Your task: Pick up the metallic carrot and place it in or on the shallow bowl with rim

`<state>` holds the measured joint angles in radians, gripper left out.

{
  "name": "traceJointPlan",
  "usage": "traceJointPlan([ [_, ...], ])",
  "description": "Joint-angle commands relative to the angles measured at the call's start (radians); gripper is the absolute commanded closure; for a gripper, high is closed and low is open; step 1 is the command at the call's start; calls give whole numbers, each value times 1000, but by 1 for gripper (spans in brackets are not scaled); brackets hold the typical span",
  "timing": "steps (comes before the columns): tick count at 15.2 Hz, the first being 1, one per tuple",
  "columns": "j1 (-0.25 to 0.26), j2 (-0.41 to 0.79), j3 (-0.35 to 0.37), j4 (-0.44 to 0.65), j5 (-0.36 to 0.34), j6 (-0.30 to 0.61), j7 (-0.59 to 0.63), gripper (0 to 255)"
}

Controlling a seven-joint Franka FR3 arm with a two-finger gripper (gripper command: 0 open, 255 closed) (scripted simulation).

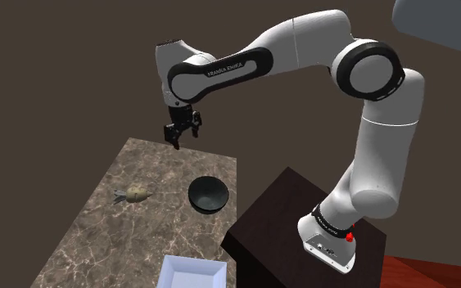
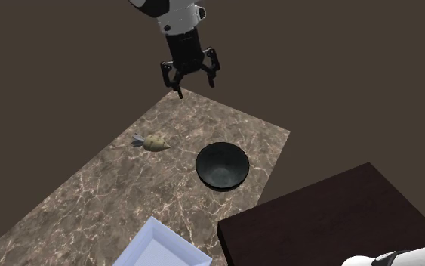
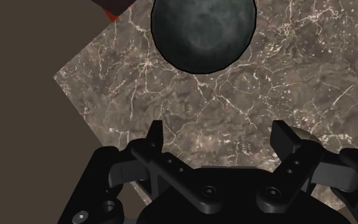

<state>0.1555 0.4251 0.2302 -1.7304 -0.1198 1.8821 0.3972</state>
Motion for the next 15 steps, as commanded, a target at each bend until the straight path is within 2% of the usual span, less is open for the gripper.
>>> traceJointPlan([
  [1, 21, 94, -2, 90, -14, -12, 20, 0],
  [8, 103, 427, -18, 478, -41, -116, 59, 0],
  [10, 131, 543, -25, 637, -44, -170, 62, 0],
  [13, 179, 748, -36, 948, -46, -289, 56, 0],
  [15, 173, 732, -35, 894, -47, -251, 59, 0],
])
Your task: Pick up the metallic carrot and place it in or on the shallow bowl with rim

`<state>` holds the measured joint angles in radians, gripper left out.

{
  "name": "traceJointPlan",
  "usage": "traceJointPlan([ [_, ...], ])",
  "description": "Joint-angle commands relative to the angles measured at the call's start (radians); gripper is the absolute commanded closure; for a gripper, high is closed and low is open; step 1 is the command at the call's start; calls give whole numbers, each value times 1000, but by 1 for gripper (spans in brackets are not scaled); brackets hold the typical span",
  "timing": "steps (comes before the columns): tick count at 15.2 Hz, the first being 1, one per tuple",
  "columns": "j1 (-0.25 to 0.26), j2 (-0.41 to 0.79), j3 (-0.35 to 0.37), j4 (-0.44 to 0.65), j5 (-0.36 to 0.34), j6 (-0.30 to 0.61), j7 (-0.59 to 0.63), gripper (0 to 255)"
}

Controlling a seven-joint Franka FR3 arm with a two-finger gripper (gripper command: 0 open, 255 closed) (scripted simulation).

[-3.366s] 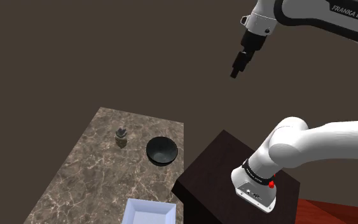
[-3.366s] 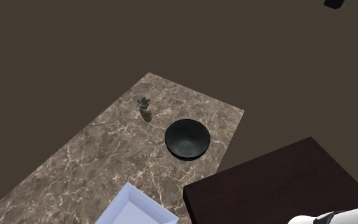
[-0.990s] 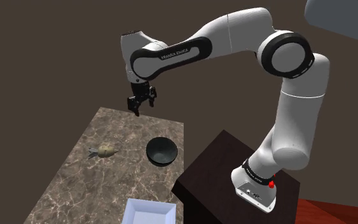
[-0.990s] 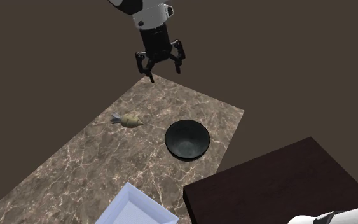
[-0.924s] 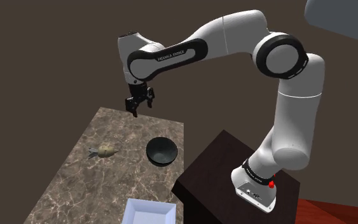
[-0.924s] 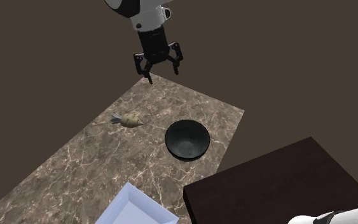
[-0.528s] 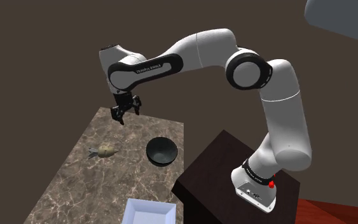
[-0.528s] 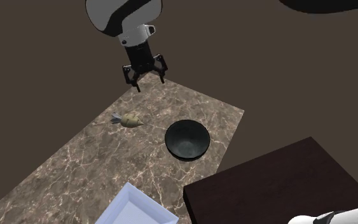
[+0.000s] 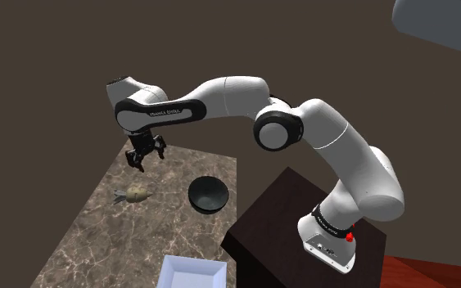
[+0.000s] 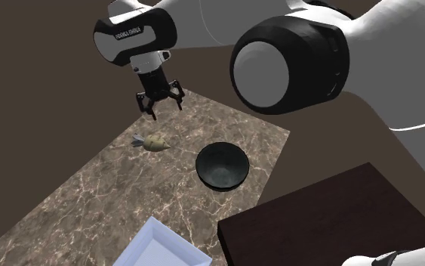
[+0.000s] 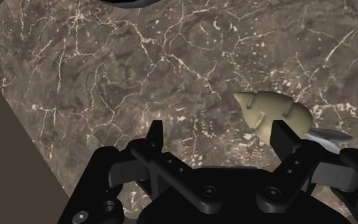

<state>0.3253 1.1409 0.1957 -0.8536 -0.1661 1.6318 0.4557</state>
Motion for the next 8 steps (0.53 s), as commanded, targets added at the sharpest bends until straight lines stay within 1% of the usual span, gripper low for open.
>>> traceJointPlan([
  [1, 1, 10, -1, -8, -1, 18, 2, 0],
  [5, -8, -3, -1, -86, -3, 81, 8, 0],
  [8, -9, -4, -1, -96, -3, 90, 8, 0],
])
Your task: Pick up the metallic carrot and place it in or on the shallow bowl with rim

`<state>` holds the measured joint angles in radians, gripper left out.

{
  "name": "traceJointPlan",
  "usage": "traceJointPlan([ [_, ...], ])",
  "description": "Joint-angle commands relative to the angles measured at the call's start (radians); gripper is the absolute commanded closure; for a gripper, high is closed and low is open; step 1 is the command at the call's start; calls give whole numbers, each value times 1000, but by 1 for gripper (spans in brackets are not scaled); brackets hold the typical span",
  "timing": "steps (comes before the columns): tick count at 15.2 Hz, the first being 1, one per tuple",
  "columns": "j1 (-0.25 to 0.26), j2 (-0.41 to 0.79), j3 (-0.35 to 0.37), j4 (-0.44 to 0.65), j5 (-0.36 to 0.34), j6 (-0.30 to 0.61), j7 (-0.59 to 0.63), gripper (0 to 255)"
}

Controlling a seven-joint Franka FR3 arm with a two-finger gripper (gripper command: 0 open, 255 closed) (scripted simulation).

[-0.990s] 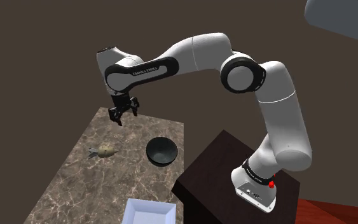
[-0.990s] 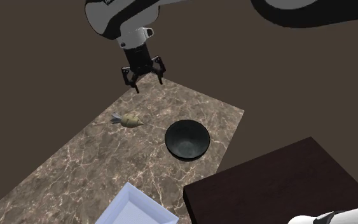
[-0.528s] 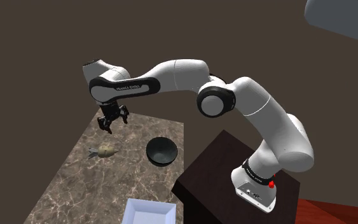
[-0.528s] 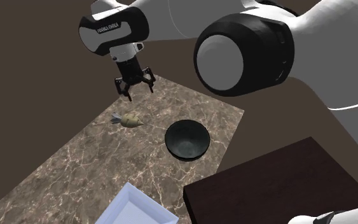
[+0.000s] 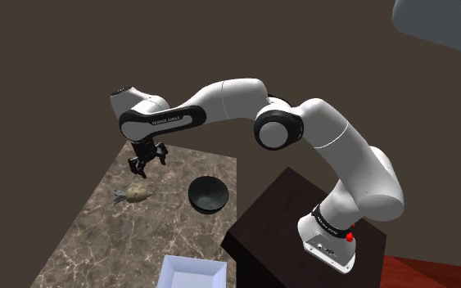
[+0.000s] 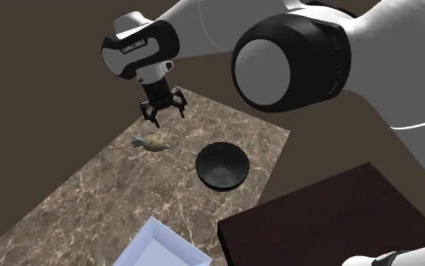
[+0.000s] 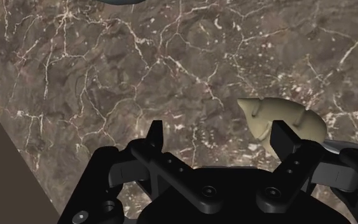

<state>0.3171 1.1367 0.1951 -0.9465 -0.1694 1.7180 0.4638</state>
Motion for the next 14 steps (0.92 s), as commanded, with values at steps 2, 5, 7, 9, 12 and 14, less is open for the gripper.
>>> traceJointPlan([
  [2, 0, 0, 0, -3, 0, 3, 0, 0],
  [5, 0, 0, 0, -3, 0, 3, 0, 0],
  [7, 0, 0, 0, -3, 0, 3, 0, 255],
  [9, 0, 0, 0, -3, 0, 3, 0, 255],
  [12, 0, 0, 0, -3, 0, 3, 0, 255],
  [14, 0, 0, 0, -3, 0, 3, 0, 255],
])
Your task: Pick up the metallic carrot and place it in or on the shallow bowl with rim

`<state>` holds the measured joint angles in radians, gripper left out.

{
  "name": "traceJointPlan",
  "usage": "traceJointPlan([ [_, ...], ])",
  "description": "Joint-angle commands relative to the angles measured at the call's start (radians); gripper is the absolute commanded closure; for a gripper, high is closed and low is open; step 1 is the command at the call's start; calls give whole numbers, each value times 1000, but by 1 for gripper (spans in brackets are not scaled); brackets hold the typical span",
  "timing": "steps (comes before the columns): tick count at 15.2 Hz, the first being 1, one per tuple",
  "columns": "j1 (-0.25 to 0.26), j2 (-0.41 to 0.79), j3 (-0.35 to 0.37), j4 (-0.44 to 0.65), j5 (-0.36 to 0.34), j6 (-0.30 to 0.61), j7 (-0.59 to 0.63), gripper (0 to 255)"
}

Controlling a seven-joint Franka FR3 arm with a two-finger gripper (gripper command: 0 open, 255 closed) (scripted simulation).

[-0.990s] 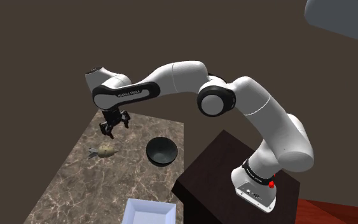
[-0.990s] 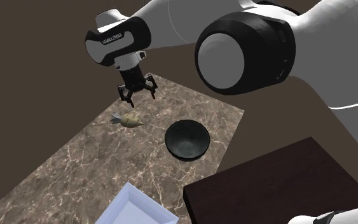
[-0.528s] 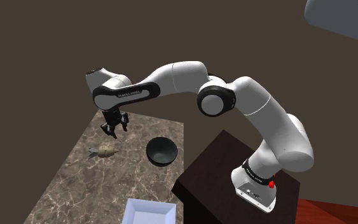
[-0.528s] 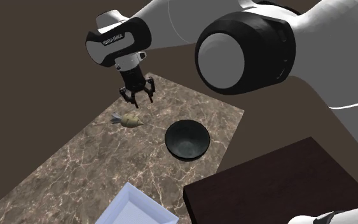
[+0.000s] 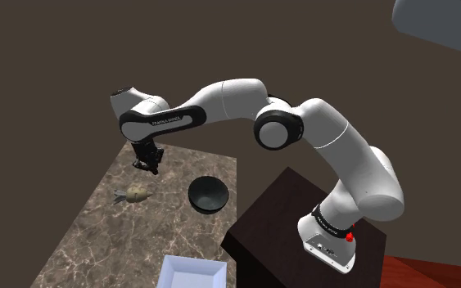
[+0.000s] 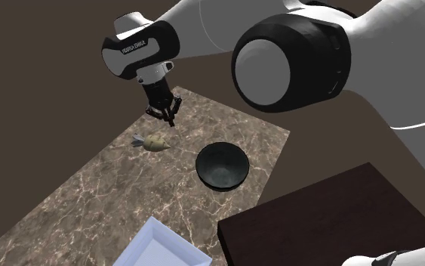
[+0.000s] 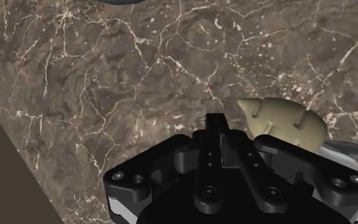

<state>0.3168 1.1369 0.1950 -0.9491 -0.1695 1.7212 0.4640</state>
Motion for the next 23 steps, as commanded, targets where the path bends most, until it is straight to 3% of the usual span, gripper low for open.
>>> traceJointPlan([
  [1, 0, 0, 0, 0, 0, 0, 0, 255],
  [2, 0, 0, 0, 0, 0, 0, 0, 0],
  [3, -11, -116, 10, -248, -36, 225, -41, 0],
  [5, -22, -242, 22, -573, -128, 616, -109, 0],
  [7, -10, -286, -5, -783, -252, 983, -146, 0],
  [9, 52, -269, -98, -888, -388, 1303, -136, 0],
  [17, 66, -149, -111, -774, -383, 1310, -142, 0],
  [23, 66, -149, -111, -774, -383, 1310, -142, 0],
])
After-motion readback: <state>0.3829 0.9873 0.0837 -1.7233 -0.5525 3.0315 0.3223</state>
